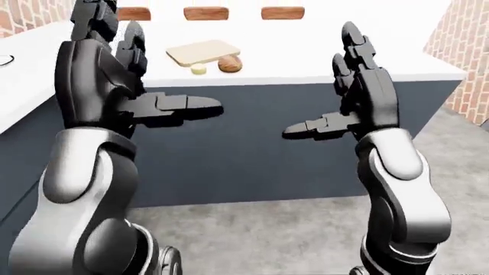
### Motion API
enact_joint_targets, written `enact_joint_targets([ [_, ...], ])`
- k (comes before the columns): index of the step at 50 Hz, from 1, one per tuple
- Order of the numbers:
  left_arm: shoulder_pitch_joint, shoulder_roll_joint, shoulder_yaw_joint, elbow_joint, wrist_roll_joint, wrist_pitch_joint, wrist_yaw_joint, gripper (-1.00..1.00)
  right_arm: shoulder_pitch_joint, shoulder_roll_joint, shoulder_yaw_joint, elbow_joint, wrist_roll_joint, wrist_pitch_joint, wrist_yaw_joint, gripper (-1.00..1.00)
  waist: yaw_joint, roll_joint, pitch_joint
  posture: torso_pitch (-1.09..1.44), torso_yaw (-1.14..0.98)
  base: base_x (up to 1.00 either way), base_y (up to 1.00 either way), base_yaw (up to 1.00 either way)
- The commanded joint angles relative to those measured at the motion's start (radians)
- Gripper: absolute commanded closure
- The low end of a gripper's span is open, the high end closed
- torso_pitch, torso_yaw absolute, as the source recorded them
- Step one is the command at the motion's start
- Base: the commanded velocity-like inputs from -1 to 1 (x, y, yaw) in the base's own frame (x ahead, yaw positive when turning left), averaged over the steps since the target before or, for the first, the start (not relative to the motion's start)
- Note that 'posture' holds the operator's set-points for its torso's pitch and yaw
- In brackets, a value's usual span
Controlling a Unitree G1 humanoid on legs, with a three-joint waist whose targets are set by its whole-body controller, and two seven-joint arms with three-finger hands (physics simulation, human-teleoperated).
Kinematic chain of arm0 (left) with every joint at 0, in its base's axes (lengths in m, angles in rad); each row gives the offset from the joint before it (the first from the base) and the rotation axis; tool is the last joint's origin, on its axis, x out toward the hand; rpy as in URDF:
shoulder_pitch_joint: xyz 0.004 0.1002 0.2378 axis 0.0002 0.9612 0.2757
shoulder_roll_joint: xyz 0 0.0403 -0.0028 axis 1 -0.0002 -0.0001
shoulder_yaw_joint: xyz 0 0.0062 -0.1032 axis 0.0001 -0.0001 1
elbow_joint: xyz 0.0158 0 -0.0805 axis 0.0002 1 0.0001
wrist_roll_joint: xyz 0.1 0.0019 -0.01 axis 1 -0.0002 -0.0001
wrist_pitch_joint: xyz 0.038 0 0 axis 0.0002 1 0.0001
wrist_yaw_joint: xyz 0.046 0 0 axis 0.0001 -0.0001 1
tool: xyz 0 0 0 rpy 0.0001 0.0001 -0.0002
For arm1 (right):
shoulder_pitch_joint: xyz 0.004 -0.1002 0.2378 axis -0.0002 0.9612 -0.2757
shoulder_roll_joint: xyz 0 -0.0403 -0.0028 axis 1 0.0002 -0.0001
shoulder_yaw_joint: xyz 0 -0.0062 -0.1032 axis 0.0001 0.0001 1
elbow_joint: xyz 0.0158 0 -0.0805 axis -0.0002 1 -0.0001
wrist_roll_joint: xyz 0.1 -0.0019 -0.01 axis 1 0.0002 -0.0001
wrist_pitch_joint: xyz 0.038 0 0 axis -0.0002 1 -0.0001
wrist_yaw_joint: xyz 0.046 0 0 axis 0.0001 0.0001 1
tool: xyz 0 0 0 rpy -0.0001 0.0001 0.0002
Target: Place the bread and cheese on the cutting board.
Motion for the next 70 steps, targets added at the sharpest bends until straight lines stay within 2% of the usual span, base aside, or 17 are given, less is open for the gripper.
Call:
enact_joint_targets([
  [1,-0.112,0.052,0.042,-0.001,-0.107,0.164,0.056,-1.0,-0.117,-0.028,-0.006,-0.028,-0.014,0.151,0.031,-1.0,0.0,0.001,-0.002,0.0,0.0,0.0,0.0,0.0],
  [6,-0.391,0.136,0.209,0.127,-0.276,0.29,0.166,-1.0,-0.441,-0.133,-0.052,-0.03,-0.01,0.414,0.119,-1.0,0.003,0.009,0.025,0.0,0.0,0.0,0.0,0.0],
  [13,-0.574,0.287,0.346,0.185,-0.488,0.418,0.307,-1.0,-0.562,-0.189,-0.1,-0.177,0.072,0.558,0.171,-1.0,-0.002,0.013,0.057,0.0,0.0,0.0,0.0,0.0],
  [22,-0.495,0.463,0.316,0.298,-0.846,0.249,0.553,-1.0,-0.569,-0.211,-0.12,-0.221,0.118,0.612,0.174,-1.0,-0.006,0.024,0.061,0.0,0.0,0.0,0.0,0.0],
  [24,-0.455,0.514,0.276,0.311,-0.969,0.175,0.647,-1.0,-0.547,-0.204,-0.124,-0.218,0.126,0.595,0.17,-1.0,-0.006,0.031,0.036,0.0,0.0,0.06,0.0,0.0],
  [32,-0.313,0.761,0.116,0.334,-1.246,-0.149,0.811,-1.0,-0.537,-0.203,-0.115,-0.223,0.156,0.592,0.144,-1.0,-0.001,0.009,0.066,0.0,0.0,0.25,0.0,0.0],
  [41,-0.281,0.827,0.065,0.322,-1.287,-0.233,0.851,-1.0,-0.548,-0.194,-0.119,-0.224,0.181,0.595,0.13,-1.0,-0.007,0.036,0.064,0.0,0.0,0.37,0.0,0.0],
  [43,-0.275,0.828,0.062,0.322,-1.288,-0.239,0.849,-1.0,-0.542,-0.195,-0.121,-0.223,0.185,0.59,0.127,-1.0,-0.013,0.064,0.066,0.0,0.0,0.38,0.0,0.0],
  [45,-0.263,0.821,0.057,0.321,-1.277,-0.245,0.842,-1.0,-0.539,-0.195,-0.12,-0.22,0.188,0.585,0.122,-1.0,-0.018,0.131,0.044,0.0,0.0,0.38,0.0,0.0],
  [46,-0.263,0.819,0.056,0.32,-1.277,-0.245,0.843,-1.0,-0.54,-0.195,-0.117,-0.221,0.19,0.587,0.119,-1.0,-0.008,0.098,0.061,0.0,0.0,0.38,0.0,0.0],
  [47,-0.265,0.819,0.056,0.318,-1.28,-0.243,0.845,-1.0,-0.538,-0.195,-0.117,-0.221,0.191,0.586,0.118,-1.0,-0.019,0.114,0.065,0.0,0.0,0.38,0.0,0.0],
  [55,-0.258,0.811,0.058,0.317,-1.257,-0.245,0.841,-1.0,-0.523,-0.203,-0.099,-0.217,0.2,0.572,0.107,-1.0,0.006,0.049,0.054,0.0,0.0,0.38,0.0,0.0],
  [58,-0.251,0.799,0.053,0.32,-1.234,-0.242,0.826,-1.0,-0.522,-0.2,-0.102,-0.216,0.202,0.572,0.107,-1.0,0.018,-0.005,0.042,0.0,0.0,0.38,0.0,0.0],
  [59,-0.252,0.798,0.054,0.32,-1.233,-0.24,0.825,-1.0,-0.524,-0.2,-0.104,-0.217,0.203,0.572,0.108,-1.0,0.02,-0.036,0.011,0.0,0.0,0.38,0.0,0.0],
  [60,-0.253,0.797,0.054,0.32,-1.23,-0.238,0.824,-1.0,-0.527,-0.2,-0.105,-0.218,0.203,0.575,0.107,-1.0,0.01,-0.012,0.052,0.0,0.0,0.38,0.0,0.0],
  [61,-0.253,0.795,0.055,0.32,-1.228,-0.236,0.822,-1.0,-0.526,-0.199,-0.107,-0.219,0.205,0.575,0.108,-1.0,0.021,-0.029,0.069,0.0,0.0,0.38,0.0,0.0],
  [70,-0.251,0.8,0.066,0.322,-1.227,-0.232,0.823,-1.0,-0.529,-0.193,-0.106,-0.212,0.206,0.58,0.099,-1.0,-0.005,0.039,0.053,0.0,0.0,0.31,0.0,0.0],
])
